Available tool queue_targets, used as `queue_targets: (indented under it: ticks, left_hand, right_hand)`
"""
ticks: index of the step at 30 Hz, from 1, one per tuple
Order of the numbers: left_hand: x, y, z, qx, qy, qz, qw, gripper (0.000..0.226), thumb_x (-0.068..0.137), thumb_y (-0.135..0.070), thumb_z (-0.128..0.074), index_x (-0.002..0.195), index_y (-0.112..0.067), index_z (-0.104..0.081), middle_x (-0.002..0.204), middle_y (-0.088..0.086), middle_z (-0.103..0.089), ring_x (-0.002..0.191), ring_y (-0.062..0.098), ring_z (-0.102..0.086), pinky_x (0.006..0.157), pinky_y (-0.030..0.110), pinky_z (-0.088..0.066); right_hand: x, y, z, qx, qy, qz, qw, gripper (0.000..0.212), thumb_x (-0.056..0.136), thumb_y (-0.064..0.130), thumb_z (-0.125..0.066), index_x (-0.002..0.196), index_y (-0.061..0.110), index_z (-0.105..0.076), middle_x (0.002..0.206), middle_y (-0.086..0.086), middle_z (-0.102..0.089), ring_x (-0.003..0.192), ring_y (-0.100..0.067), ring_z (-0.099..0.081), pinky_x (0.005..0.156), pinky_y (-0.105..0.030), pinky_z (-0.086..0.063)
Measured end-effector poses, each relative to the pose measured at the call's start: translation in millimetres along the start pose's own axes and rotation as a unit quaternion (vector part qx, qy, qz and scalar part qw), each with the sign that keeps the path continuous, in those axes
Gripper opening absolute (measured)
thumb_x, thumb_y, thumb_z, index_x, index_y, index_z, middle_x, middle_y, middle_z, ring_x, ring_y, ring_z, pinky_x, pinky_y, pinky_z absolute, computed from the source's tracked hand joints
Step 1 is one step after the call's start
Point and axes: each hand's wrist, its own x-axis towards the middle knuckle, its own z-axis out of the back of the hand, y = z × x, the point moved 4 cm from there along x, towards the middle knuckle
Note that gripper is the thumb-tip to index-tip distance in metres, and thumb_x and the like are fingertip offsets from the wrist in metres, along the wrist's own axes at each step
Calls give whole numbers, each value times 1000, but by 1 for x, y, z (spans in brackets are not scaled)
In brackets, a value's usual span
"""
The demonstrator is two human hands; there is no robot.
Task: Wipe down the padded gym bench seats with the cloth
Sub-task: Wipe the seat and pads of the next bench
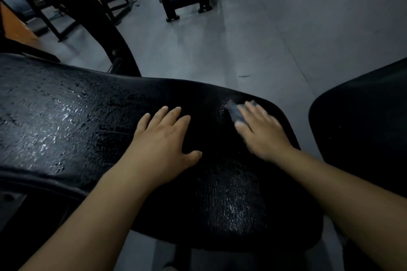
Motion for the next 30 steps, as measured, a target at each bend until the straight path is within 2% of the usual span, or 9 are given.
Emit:
queue_targets:
  ticks: [2,6,8,14,19,21,23,26,30]
  left_hand:
    - [-4,3,-2,-1,0,11,1000,86,87,-67,-50,156,-31,-14,167,-6,-1,153,16,7,124,45,1]
    - [-11,15,-3,-18,26,13,999,106,69,-84,-39,157,-33,-11,167,-9,2,152,13,10,123,43,4]
    - [-15,14,-2,-23,64,-13,998,108,70,-86,-43,157,-35,-7,166,-13,7,151,8,16,123,43,9]
    - [-18,12,-3,3,62,-27,998,98,81,-73,-54,158,-34,-6,166,-13,6,150,7,16,123,43,10]
    - [-19,7,-6,-12,73,-48,996,115,60,-89,-33,157,-35,-7,165,-14,7,150,7,17,123,42,10]
    - [-17,2,-4,-8,79,-67,995,117,57,-92,-27,157,-35,-6,165,-14,8,150,6,18,123,42,11]
    - [-13,-4,-4,7,77,-73,994,109,69,-87,-39,158,-33,-6,166,-12,8,150,8,18,123,42,10]
    - [-6,-8,-4,21,69,-58,996,101,78,-77,-48,158,-30,-7,166,-10,6,151,10,14,123,42,9]
    - [-16,4,0,13,86,-37,996,122,51,-88,-26,158,-33,-6,166,-12,6,151,9,12,124,40,6]
  right_hand:
    - [9,41,-5,-26,-11,-15,999,63,100,57,-19,158,32,-19,168,2,-11,154,-22,-6,121,-40,-11]
    - [-83,94,-6,25,20,224,974,63,98,58,-15,157,38,-20,167,12,-6,154,-13,4,123,-32,1]
    - [-106,70,-1,23,63,262,963,61,99,61,-19,157,44,-13,166,19,3,152,-4,12,122,-28,7]
    - [-37,68,-4,1,6,105,994,80,86,66,-7,158,35,-17,168,6,-10,154,-16,0,124,-40,-9]
    - [-130,71,-5,18,50,283,958,58,103,54,-24,158,34,-20,167,12,-7,154,-11,2,123,-33,0]
    - [-139,33,-2,21,60,291,955,57,104,58,-23,158,39,-16,167,14,-7,154,-10,-2,123,-34,-7]
    - [-111,3,3,17,42,207,977,61,100,65,-19,157,43,-12,167,13,-8,154,-10,-3,123,-43,-16]
    - [-56,23,2,17,14,47,999,82,86,68,-7,159,33,-16,167,7,-10,154,-16,-3,123,-42,-13]
    - [-102,95,-5,22,9,221,975,62,98,53,-24,154,27,-34,166,3,-20,154,-22,-10,123,-40,-11]
